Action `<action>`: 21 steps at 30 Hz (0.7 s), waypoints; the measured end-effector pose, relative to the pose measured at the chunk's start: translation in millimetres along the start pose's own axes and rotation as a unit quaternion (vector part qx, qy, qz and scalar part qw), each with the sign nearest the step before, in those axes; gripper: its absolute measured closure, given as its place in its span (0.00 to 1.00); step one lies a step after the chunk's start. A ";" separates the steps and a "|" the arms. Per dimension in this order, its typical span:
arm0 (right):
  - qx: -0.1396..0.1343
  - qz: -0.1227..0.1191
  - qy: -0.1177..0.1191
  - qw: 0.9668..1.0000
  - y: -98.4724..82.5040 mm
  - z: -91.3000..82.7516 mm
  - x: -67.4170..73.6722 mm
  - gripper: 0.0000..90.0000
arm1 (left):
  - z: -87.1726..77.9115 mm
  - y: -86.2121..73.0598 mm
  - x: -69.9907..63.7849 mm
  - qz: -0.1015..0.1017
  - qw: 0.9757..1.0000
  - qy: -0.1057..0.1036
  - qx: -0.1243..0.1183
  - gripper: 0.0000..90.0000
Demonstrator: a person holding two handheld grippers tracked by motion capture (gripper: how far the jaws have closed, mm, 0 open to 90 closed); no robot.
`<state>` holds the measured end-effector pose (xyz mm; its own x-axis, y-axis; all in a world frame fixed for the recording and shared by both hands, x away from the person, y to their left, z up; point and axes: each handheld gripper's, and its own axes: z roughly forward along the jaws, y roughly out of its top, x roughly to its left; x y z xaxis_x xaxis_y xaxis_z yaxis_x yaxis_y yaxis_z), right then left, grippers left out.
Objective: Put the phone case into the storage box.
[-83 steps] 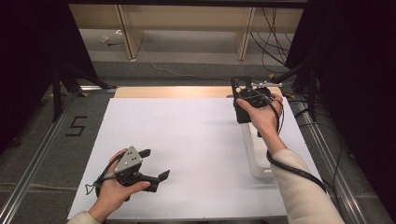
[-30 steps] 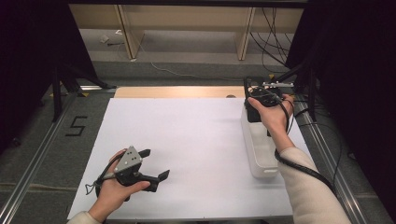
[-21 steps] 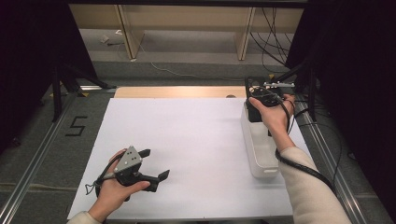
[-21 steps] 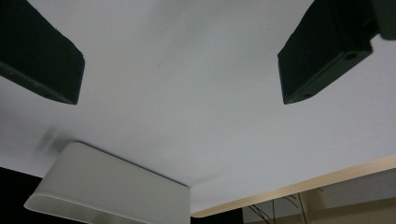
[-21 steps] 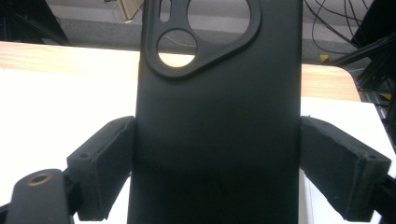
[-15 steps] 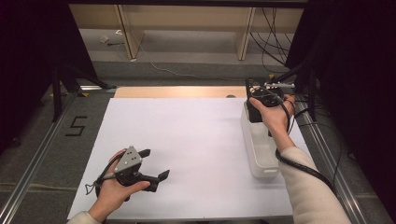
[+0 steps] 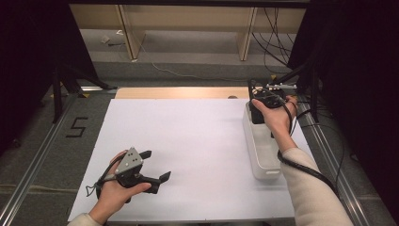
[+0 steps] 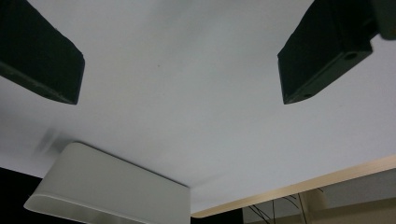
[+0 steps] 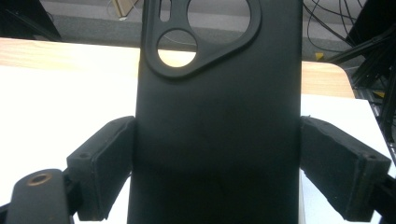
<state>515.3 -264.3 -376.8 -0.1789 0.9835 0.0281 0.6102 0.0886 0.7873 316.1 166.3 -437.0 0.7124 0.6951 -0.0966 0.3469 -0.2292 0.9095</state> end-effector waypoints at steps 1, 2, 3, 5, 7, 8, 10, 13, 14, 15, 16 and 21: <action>-0.001 0.001 0.001 1.000 -0.4 0.6 -0.2 0.16 | 0.0 0.0 0.1 0.000 1.000 0.000 0.000 0.00; -0.001 -0.001 0.000 1.000 -0.8 1.1 -0.7 0.16 | 0.1 -0.1 0.1 0.000 1.000 0.000 0.000 0.00; -0.001 -0.001 -0.001 1.000 -1.3 1.7 -0.9 0.16 | 0.1 -0.1 0.2 0.000 1.000 0.000 0.000 0.00; 0.001 0.002 -0.001 1.000 -2.1 2.6 -1.0 0.16 | 0.1 -0.1 0.2 -0.001 1.000 0.000 0.000 0.00; 0.000 -0.001 -0.002 1.000 -2.9 3.8 -1.3 0.16 | 0.2 -0.2 0.2 0.000 1.000 -0.001 0.000 0.00; 0.001 -0.001 -0.002 1.000 -2.9 4.0 -1.2 0.16 | 0.2 -0.2 -0.1 -0.001 1.000 -0.001 0.001 0.00; 0.002 -0.002 -0.002 1.000 -3.1 4.5 -1.0 0.16 | 0.2 -0.1 0.2 0.000 1.000 -0.001 0.000 0.00; 0.002 -0.004 -0.002 1.000 -3.0 5.3 -0.4 0.16 | 0.1 -0.2 0.3 0.000 1.000 -0.001 0.000 0.00; 0.001 -0.003 -0.003 1.000 -3.0 5.7 0.0 0.16 | 0.1 -0.2 0.3 0.000 1.000 -0.001 0.000 0.00; 0.001 -0.004 -0.003 1.000 -3.1 6.0 0.0 0.16 | 0.0 -0.2 0.4 0.000 1.000 -0.001 0.000 0.00; 0.001 -0.004 -0.002 1.000 -3.3 6.5 0.2 0.16 | 0.0 -0.2 0.4 -0.001 1.000 0.000 -0.001 0.00; 0.002 -0.005 -0.003 1.000 -4.5 9.1 0.2 0.16 | 0.1 -0.2 0.4 0.000 1.000 -0.001 0.000 0.00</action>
<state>519.5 -263.1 -385.9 -0.1797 0.9836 0.0162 0.6112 0.0988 0.7853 316.3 166.6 -437.2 0.7131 0.6943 -0.0969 0.3465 -0.2289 0.9097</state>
